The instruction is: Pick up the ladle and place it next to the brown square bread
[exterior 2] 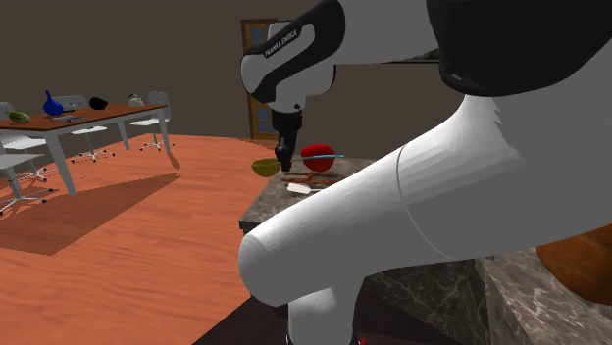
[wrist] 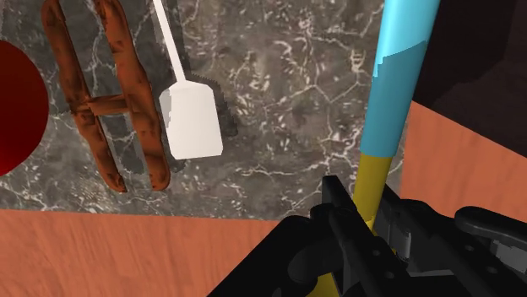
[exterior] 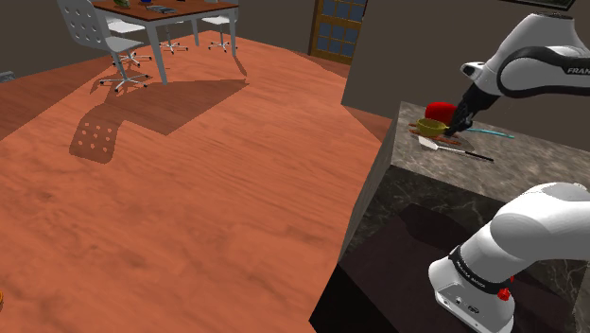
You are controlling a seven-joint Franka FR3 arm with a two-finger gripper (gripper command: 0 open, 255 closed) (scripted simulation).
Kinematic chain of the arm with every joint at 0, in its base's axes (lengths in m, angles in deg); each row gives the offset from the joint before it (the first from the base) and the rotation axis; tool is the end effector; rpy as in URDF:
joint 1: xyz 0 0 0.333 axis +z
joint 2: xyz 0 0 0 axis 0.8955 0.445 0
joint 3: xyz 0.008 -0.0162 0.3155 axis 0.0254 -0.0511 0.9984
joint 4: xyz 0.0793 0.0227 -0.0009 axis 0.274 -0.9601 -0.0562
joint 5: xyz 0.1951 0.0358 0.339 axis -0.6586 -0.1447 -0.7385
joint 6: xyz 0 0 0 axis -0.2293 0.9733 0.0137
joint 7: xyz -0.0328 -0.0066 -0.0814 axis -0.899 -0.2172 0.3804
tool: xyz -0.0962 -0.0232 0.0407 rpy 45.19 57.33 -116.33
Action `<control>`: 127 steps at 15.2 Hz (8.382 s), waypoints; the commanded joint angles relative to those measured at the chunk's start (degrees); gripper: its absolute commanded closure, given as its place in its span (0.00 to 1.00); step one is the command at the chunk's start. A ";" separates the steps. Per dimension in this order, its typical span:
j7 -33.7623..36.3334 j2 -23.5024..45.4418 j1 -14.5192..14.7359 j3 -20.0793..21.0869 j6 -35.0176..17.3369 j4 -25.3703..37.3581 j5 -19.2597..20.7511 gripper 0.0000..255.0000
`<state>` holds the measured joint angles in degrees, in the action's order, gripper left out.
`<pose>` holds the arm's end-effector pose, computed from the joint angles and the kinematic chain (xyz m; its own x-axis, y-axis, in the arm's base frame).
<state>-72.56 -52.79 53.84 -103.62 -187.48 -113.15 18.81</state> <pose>0.2608 -0.2003 0.4686 0.8736 0.4800 0.0805 0.4621 -0.8699 0.1724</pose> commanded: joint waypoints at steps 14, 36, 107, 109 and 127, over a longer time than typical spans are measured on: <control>-1.02 -0.34 1.52 3.12 11.38 11.09 -3.32 1.00; -24.13 -7.77 -6.71 -14.93 21.22 19.86 8.47 1.00; -56.24 -11.16 13.00 -70.50 6.29 46.97 33.52 1.00; -56.25 -11.16 13.00 -70.50 6.29 46.97 33.51 1.00; -57.84 -9.02 10.93 -65.88 10.86 49.00 29.98 0.00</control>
<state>-130.33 -61.88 64.79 -169.64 -176.83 -64.30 48.93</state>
